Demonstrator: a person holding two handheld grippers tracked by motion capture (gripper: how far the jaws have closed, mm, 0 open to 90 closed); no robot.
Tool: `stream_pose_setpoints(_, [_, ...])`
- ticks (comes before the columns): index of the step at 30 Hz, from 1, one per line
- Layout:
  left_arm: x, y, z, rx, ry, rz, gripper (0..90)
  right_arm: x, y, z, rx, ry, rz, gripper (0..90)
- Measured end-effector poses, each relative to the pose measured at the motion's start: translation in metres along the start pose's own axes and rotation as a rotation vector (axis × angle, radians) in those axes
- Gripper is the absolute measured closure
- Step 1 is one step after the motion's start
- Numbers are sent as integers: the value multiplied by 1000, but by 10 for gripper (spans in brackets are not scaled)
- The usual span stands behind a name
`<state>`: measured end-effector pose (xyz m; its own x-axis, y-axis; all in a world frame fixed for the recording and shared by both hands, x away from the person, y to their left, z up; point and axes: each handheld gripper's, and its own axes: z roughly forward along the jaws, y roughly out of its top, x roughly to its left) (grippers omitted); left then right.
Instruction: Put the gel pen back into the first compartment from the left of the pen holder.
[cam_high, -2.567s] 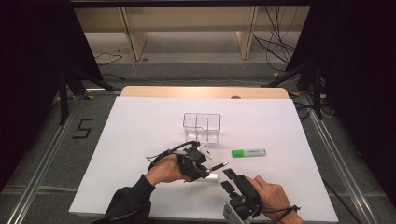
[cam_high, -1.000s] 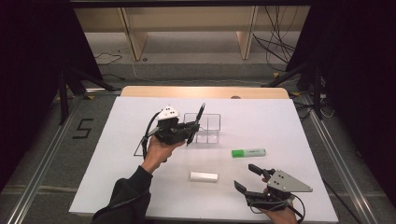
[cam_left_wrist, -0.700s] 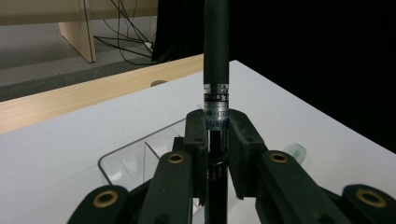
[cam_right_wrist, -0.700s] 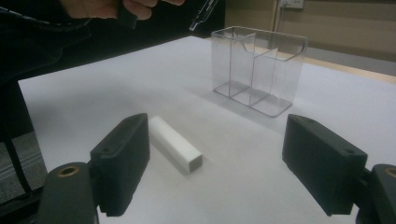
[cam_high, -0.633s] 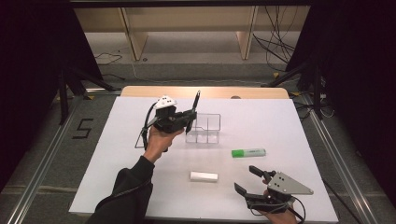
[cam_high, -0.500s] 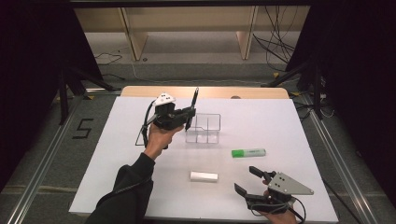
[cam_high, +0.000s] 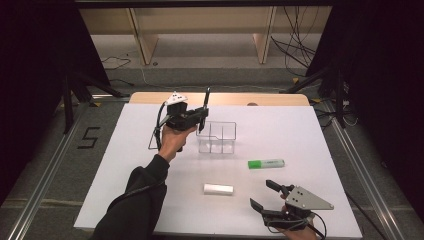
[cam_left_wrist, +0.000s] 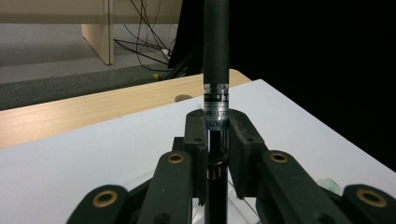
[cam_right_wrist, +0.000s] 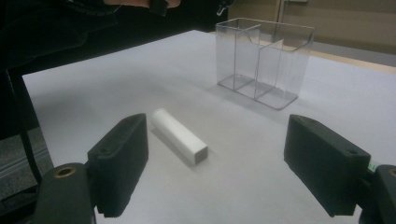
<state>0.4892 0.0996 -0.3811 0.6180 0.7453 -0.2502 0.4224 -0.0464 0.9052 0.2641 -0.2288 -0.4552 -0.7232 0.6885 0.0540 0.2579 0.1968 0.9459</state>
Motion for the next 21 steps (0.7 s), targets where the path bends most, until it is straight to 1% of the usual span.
stream_pose_setpoints(1, [0, 0, 2, -5, 3, -7, 787, 0, 0, 0, -1, 0, -2, 229])
stream_pose_setpoints(8, [4, -1, 9, -2, 30, -5, 787, 1, -1, 1, 4, 2, -6, 230])
stream_pose_setpoints(12, [6, -5, 13, -4, 35, -17, 786, 2, -1, 0, 9, 2, -17, 233])
stream_pose_setpoints(15, [8, -9, 15, 5, 45, -13, 786, 2, -1, 1, 10, 1, -26, 233])
stream_pose_setpoints(18, [10, -13, 17, 9, 58, -28, 785, 3, -1, 1, 13, 2, -30, 233])
stream_pose_setpoints(21, [11, -16, 17, 13, 62, -28, 786, 3, -1, 1, 16, 1, -33, 233])
